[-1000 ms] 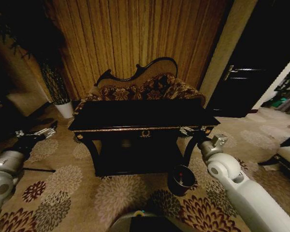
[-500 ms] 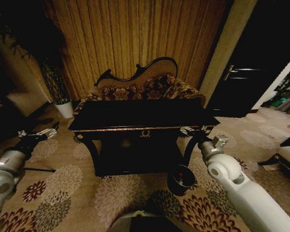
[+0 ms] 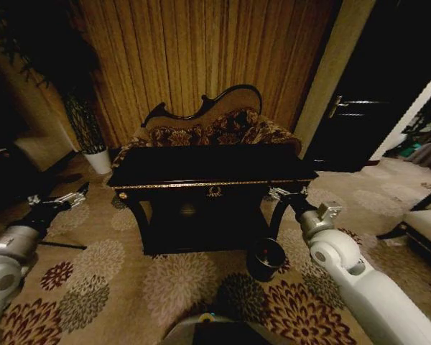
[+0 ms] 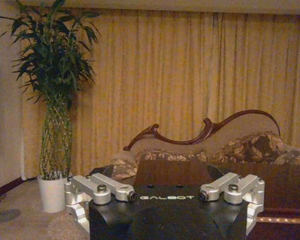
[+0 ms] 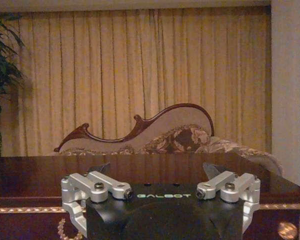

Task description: Move to the front of the table and place the trash on the table into the trash bin.

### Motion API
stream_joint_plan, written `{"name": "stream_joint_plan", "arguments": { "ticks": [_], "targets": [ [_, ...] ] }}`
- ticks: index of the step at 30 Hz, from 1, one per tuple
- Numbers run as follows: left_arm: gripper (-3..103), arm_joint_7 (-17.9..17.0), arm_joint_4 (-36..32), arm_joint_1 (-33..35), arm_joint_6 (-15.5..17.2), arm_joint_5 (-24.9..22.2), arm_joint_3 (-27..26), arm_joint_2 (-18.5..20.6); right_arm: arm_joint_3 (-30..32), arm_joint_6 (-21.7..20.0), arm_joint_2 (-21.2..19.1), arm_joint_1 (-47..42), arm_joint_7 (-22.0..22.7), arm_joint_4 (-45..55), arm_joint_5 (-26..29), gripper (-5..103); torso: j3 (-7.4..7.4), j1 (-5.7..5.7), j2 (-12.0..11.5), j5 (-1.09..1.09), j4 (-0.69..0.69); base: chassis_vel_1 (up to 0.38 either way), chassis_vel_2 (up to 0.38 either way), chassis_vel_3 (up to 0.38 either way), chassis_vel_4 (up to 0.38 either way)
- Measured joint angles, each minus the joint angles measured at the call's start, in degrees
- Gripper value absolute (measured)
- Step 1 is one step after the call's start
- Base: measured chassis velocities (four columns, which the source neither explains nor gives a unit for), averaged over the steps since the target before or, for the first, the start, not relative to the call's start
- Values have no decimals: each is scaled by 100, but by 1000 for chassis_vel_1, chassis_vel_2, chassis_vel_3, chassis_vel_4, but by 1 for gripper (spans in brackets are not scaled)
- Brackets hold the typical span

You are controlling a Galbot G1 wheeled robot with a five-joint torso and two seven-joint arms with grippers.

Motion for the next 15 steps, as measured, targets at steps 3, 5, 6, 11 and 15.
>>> {"name": "stream_joint_plan", "arguments": {
  "ticks": [3, 5, 6, 11, 15],
  "targets": [
    [100, 17, -4, 18, -13, 4, -7, -11, 23, 33, 0, -17, -4, -14, -1, 100, 0, 0, 0, 1, -5, 174, -178, -190, 155],
    [100, 24, -7, 22, -15, 5, -8, -18, 25, 39, 0, -17, -4, -16, -1, 100, 0, 0, 0, 1, -5, 175, -186, -142, 159],
    [100, 28, -10, 26, -19, 6, -8, -22, 29, 44, -1, -17, -4, -20, 0, 100, 0, 0, 0, 1, -4, 152, -152, -142, 159],
    [100, 49, -16, 71, -80, 20, -12, -57, 45, 60, -4, -16, -8, -62, 7, 100, 1, 1, 0, 1, 1, 143, -141, -114, 181],
    [100, 100, -17, 112, -131, 33, -20, -72, 59, 70, -7, -18, -9, -78, 9, 100, 1, 1, -1, 1, -3, 151, -167, -192, 125]
  ]
}}
